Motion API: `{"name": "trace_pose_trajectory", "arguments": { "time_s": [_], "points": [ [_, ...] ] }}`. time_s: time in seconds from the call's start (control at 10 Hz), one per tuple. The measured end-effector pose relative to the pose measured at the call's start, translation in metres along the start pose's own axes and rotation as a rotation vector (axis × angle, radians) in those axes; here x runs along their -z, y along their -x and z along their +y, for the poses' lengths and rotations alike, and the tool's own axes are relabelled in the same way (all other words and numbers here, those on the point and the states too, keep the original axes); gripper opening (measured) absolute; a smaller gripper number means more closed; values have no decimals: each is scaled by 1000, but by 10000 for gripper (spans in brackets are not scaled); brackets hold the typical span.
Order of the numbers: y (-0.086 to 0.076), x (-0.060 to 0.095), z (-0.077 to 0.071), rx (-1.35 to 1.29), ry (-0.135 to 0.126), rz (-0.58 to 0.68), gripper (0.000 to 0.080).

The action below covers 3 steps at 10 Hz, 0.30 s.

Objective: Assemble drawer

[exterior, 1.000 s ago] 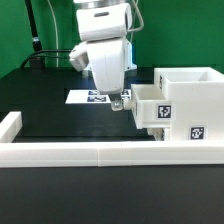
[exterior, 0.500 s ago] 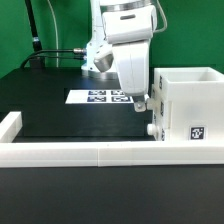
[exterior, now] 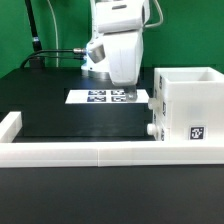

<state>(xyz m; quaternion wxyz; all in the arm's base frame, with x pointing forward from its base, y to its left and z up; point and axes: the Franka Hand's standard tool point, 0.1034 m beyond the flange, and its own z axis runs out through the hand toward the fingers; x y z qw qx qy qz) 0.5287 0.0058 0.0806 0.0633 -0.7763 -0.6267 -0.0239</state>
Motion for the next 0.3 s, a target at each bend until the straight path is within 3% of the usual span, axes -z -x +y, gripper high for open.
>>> {"name": "trace_pose_trajectory", "arguments": {
  "time_s": [0.1, 0.3],
  "points": [
    [2, 2, -8, -10, 21, -5, 648],
    [2, 0, -7, -12, 14, -3, 648]
  ]
}}
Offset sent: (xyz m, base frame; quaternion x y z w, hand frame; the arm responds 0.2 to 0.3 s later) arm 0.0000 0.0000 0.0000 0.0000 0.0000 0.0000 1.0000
